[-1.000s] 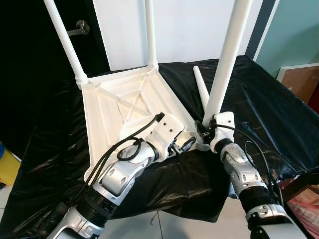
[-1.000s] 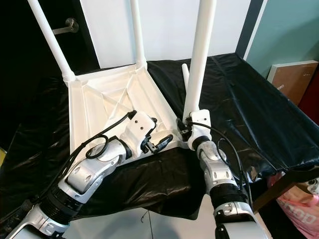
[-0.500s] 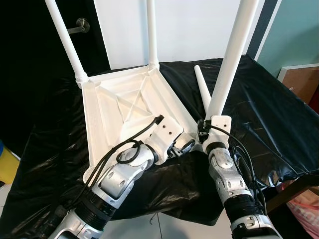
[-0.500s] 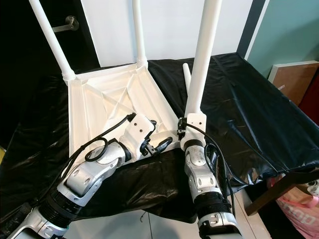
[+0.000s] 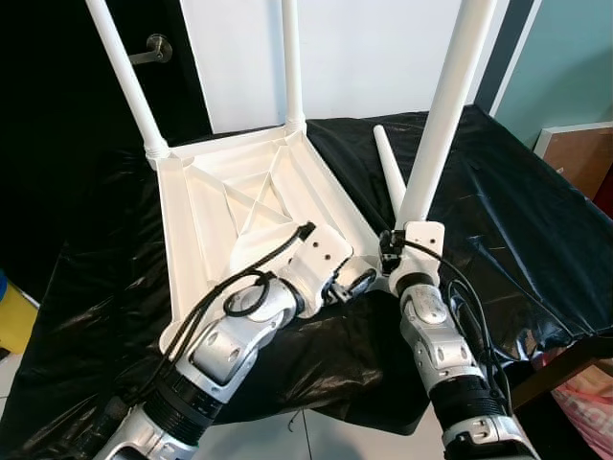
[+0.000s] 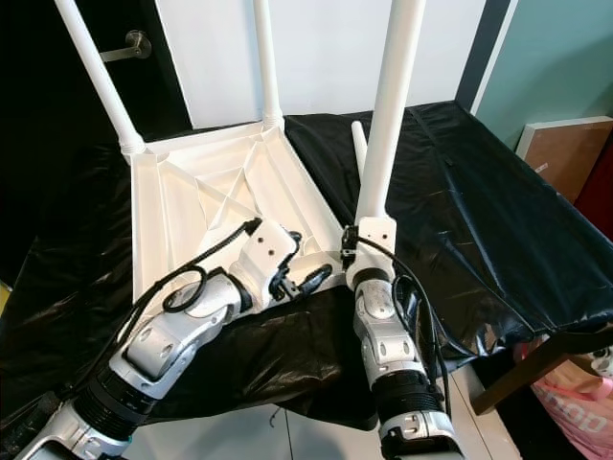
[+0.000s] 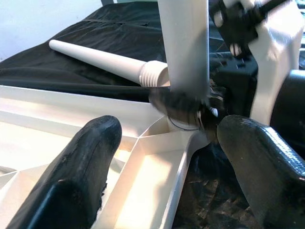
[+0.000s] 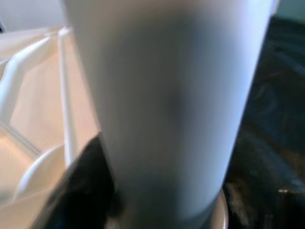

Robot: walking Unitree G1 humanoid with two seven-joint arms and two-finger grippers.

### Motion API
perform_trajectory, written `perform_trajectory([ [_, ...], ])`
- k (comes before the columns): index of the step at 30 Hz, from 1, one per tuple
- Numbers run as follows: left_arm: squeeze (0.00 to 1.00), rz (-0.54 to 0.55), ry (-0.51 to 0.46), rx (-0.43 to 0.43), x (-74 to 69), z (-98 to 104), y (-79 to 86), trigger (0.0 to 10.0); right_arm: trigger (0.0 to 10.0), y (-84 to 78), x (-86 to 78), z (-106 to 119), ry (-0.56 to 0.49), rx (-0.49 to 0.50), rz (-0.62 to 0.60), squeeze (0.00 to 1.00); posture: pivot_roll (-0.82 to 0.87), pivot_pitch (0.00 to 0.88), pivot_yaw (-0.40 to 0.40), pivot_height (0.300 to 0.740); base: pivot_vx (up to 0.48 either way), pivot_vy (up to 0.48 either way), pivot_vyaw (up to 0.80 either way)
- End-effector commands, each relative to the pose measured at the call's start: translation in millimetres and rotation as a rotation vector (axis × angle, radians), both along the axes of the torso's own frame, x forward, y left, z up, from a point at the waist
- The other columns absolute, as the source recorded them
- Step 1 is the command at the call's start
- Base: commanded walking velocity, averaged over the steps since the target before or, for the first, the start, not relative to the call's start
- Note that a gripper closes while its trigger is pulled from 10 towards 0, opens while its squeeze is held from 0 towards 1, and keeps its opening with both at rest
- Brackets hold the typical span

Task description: Building children table

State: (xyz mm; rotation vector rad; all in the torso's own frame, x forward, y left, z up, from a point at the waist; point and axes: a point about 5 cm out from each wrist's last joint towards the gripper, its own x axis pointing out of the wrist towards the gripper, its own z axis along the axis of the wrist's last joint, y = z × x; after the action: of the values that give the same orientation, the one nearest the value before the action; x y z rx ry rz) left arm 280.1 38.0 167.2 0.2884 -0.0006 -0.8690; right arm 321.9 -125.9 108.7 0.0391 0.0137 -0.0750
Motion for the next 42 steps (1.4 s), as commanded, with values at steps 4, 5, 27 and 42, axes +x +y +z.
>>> perform_trajectory([
  [4, 0.00, -0.108, 0.028, 0.034, -6.4, -4, -3.5, 10.0, 10.0, -6.2, -2.8, 4, -0.039, 0.010, 0.069, 1.00, -0.09, 0.000, 0.007, 0.740, 0.000, 0.000, 0.00],
  [5, 0.00, -0.108, 0.028, 0.034, -6.5, -4, -3.7, 10.0, 10.0, -7.6, -3.9, 6, -0.052, 0.001, 0.095, 1.00, -0.10, 0.000, 0.007, 0.740, 0.000, 0.000, 0.00],
  [27, 0.00, -0.121, 0.016, 0.038, -1.6, -1, -4.2, 10.0, 10.0, -26.1, 12.9, 21, -0.058, -0.202, 0.645, 0.00, -0.11, 0.000, 0.021, 0.740, 0.000, 0.000, 0.00],
  [42, 0.00, -0.107, 0.016, 0.032, -0.9, 0, -2.4, 10.0, 0.0, -39.2, 16.5, 9, 0.001, -0.218, 0.643, 0.00, -0.11, 0.000, 0.020, 0.740, 0.000, 0.000, 0.00],
])
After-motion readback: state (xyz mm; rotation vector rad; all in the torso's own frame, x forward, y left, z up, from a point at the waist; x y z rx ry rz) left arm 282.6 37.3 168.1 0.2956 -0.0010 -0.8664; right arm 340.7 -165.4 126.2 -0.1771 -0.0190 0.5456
